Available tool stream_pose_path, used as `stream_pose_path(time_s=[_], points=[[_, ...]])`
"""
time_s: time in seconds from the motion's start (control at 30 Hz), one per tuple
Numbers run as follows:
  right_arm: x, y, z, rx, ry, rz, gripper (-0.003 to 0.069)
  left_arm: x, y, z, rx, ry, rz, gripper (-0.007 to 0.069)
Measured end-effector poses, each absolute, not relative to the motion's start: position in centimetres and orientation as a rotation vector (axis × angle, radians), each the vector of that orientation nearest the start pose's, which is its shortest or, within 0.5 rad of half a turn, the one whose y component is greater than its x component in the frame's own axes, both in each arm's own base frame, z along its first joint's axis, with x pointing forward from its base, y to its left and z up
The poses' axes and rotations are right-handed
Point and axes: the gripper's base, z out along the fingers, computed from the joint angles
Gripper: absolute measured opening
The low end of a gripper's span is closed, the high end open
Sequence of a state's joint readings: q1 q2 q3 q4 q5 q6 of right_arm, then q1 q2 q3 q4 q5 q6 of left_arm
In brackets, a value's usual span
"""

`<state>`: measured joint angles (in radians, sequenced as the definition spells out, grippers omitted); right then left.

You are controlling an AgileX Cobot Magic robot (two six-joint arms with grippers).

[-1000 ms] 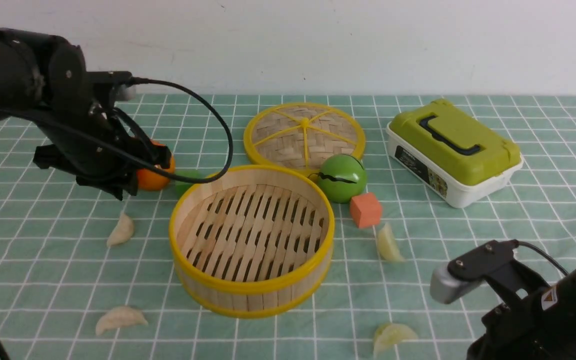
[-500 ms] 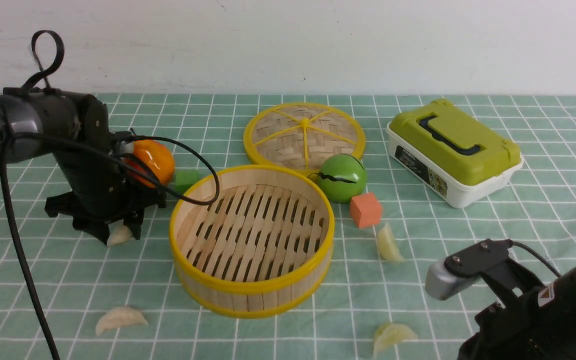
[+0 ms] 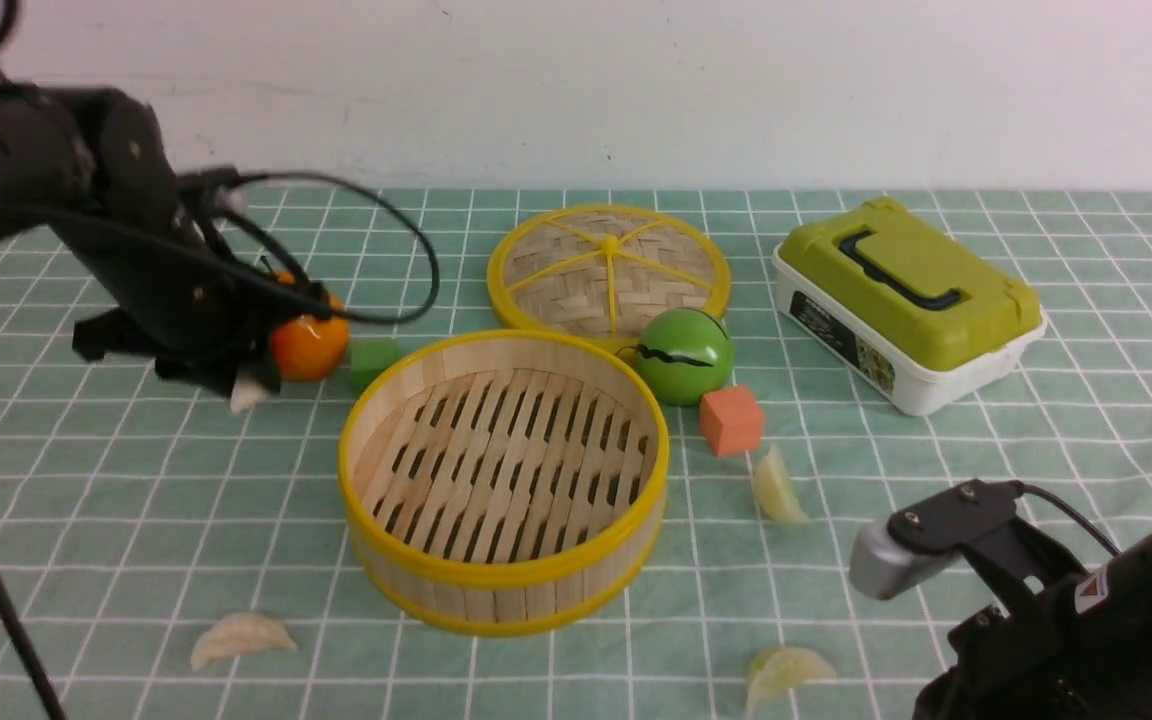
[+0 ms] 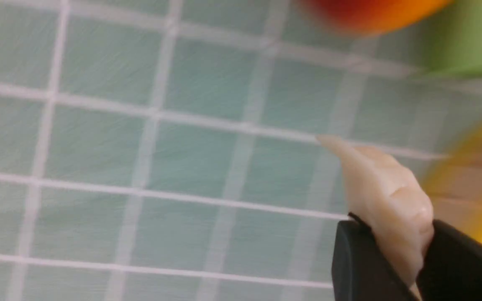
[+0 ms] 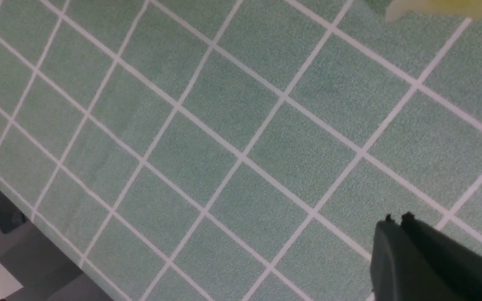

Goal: Put the dumplings into the steamer on the table with the blue tablecloth.
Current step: 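Reach for and grasp a dumpling on the table with the left gripper, then place the dumpling into the bamboo steamer basket with the left gripper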

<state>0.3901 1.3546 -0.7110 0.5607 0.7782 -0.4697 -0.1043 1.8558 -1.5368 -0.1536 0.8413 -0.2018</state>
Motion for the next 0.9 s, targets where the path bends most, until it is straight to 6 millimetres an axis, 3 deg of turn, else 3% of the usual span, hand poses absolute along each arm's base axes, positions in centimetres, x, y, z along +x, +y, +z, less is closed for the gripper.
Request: stream_pose_path(time_s=[0.1, 0.23, 0.33, 0.4, 0.6, 0.73, 0.9], points=[[19.8, 11.8, 21.3, -0.703, 2.743, 0.618, 0.0015, 39.1, -7.0, 30.2, -0.156, 2.578, -0.509, 0.0171], [19.8, 11.8, 21.3, -0.702, 2.743, 0.618, 0.0015, 38.3, -9.8, 30.7, -0.046, 2.578, -0.667, 0.0171], [19.8, 11.8, 21.3, -0.702, 2.742, 0.618, 0.0015, 38.7, -12.6, 28.4, 0.053, 2.624, -0.661, 0.0171], [19.8, 11.8, 21.3, -0.702, 2.742, 0.618, 0.0015, 39.5, -14.0, 25.8, 0.101, 2.658, -0.615, 0.0171], [19.8, 11.8, 21.3, -0.700, 2.740, 0.617, 0.0015, 40.9, -16.0, 21.0, 0.168, 2.695, -0.541, 0.0171], [19.9, 11.8, 21.3, -0.697, 2.736, 0.614, 0.0019, 41.1, -16.5, 20.2, 0.196, 2.691, -0.521, 0.0207], [19.9, 11.8, 21.3, -0.694, 2.731, 0.611, 0.0020, 41.3, -16.5, 20.3, 0.220, 2.653, -0.484, 0.0400]])
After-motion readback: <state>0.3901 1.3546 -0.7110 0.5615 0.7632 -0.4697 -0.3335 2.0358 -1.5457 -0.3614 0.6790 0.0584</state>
